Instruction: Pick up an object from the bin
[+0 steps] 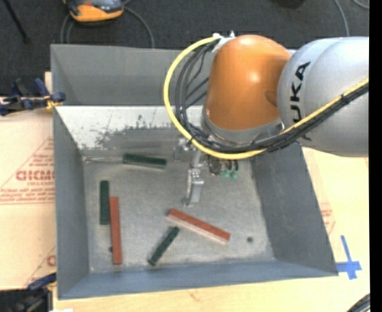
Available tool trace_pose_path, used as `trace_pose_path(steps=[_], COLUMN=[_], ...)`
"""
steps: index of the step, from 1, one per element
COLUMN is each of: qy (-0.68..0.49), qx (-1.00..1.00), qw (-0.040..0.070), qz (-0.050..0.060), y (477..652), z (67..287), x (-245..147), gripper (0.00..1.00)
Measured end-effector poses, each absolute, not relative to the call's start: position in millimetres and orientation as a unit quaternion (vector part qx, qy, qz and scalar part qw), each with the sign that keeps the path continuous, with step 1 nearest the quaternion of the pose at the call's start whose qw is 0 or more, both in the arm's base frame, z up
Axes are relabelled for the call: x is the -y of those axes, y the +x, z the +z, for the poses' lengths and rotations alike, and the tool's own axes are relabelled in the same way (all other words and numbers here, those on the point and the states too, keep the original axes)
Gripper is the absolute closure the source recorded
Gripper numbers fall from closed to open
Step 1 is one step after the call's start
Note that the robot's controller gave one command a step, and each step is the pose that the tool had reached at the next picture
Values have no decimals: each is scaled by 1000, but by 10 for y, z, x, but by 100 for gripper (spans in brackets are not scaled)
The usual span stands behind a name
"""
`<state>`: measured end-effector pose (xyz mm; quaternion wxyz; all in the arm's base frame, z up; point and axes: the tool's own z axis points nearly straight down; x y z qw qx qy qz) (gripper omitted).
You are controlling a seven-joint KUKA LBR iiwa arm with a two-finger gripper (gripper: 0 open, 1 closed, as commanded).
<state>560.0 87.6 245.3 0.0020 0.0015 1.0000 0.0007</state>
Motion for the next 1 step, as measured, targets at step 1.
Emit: trace_pose_path(steps=[1], qy=[2], qx=[-1000], qw=[2], qz=[1], y=[5600], z=[2453], x=[-876], gripper=[0])
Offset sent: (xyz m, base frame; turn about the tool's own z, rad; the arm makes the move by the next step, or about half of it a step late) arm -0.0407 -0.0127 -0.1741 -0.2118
